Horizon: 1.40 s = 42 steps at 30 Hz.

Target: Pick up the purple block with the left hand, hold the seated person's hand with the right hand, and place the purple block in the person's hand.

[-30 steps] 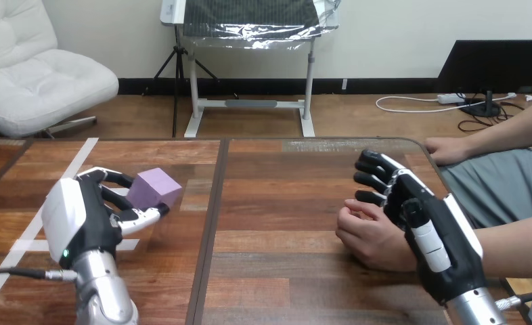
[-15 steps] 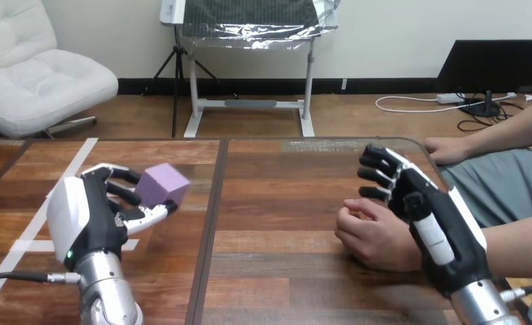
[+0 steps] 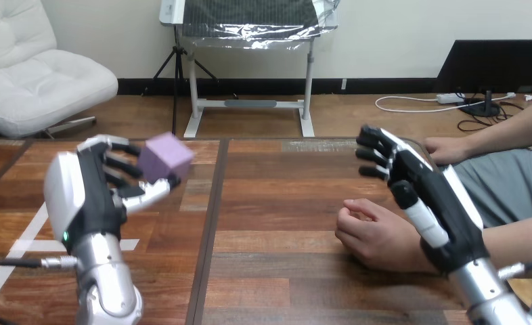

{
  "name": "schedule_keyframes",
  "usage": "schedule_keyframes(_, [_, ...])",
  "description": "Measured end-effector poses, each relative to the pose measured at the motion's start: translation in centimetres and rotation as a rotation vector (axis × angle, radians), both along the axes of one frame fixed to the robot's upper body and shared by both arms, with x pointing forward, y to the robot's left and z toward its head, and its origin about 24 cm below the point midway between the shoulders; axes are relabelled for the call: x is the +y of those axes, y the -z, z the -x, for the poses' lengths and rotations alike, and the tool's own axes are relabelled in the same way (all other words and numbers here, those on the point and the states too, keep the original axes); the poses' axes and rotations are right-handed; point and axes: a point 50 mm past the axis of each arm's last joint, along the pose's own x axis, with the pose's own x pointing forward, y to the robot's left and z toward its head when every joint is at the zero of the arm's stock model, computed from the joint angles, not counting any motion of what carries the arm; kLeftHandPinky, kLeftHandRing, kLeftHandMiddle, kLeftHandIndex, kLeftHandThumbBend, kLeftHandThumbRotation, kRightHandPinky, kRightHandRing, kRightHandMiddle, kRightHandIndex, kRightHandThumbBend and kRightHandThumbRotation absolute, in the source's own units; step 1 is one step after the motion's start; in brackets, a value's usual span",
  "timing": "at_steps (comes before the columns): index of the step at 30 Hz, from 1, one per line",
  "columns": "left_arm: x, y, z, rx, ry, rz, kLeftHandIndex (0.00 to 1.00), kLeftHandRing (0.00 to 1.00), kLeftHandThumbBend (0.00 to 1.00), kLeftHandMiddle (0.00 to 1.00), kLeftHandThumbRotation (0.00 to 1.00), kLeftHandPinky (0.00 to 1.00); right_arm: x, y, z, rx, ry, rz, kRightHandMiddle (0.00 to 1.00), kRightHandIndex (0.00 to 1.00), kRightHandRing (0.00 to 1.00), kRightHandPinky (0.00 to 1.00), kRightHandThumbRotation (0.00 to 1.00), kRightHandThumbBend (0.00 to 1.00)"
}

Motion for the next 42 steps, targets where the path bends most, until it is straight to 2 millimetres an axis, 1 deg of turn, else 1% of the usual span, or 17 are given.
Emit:
schedule_keyframes(7, [-0.1,-1.5,0.3,-0.069,0.011,0.015,0.45,0.34,0.69,0.41,0.00,0.25,-0.7,-0.9,-1.1,-0.027,0.000,0.142,0.93,0.92,0.92,0.87,0.82,1.00])
schedule_keyframes(12, [-0.4,-2.1,0.7,-0.108,0.022,0.029,0.45,0.35,0.68,0.41,0.00,0.26,-1.8,-1.3,-1.7,-0.020,0.007,0.252,0.94,0.94,0.93,0.89,0.76,1.00])
schedule_keyframes(13, [-0.5,-2.1,0.8,-0.112,0.023,0.033,0.44,0.34,0.68,0.41,0.00,0.25,-1.9,-1.4,-1.8,-0.019,0.009,0.269,0.95,0.95,0.94,0.90,0.75,1.00])
schedule_keyframes(17, [-0.8,-2.3,1.2,-0.125,0.029,0.049,0.44,0.34,0.68,0.41,0.00,0.25,-2.9,-1.8,-2.1,-0.010,0.021,0.340,0.96,0.96,0.94,0.88,0.71,1.00])
schedule_keyframes(25, [-1.3,-2.4,2.1,-0.140,0.037,0.086,0.44,0.34,0.67,0.40,0.00,0.25,-4.7,-2.4,-2.6,0.025,0.044,0.487,0.98,0.98,0.95,0.87,0.67,1.00])
schedule_keyframes(34, [-1.8,-2.8,3.0,-0.165,0.049,0.123,0.43,0.33,0.66,0.39,0.00,0.25,-6.5,-2.9,-3.2,0.077,0.058,0.635,0.99,0.99,0.96,0.85,0.66,1.00])
schedule_keyframes(42, [-2.1,-3.4,3.3,-0.192,0.058,0.143,0.43,0.34,0.65,0.39,0.00,0.25,-7.7,-3.2,-3.4,0.108,0.067,0.741,0.99,1.00,0.96,0.90,0.64,1.00])
